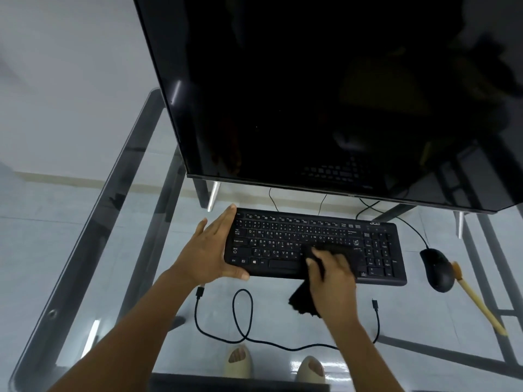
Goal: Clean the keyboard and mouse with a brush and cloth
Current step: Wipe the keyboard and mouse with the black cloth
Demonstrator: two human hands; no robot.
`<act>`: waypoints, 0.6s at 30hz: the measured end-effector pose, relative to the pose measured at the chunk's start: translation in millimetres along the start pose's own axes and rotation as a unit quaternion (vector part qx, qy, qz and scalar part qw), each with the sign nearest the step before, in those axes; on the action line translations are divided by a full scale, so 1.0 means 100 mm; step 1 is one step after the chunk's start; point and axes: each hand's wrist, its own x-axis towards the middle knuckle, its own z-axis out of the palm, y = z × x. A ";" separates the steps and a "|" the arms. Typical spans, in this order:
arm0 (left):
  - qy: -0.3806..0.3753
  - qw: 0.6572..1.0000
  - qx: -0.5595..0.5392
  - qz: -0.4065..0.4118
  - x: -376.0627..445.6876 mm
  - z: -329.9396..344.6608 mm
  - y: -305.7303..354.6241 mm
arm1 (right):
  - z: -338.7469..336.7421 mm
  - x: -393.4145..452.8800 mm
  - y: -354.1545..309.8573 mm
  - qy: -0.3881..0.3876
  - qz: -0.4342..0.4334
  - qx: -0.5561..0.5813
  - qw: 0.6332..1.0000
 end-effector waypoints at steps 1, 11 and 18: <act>0.001 1.000 0.000 0.000 0.00 0.01 0.00 | 0.09 -0.06 -0.12 -0.014 -0.008 0.001 1.000; 0.013 0.999 -0.034 -0.001 0.00 0.03 -0.04 | 0.13 0.37 -0.31 -0.013 -0.035 -0.001 0.999; 0.029 0.999 -0.043 0.016 0.00 0.05 -0.04 | 0.59 0.27 -0.93 -0.070 -0.217 -0.011 0.974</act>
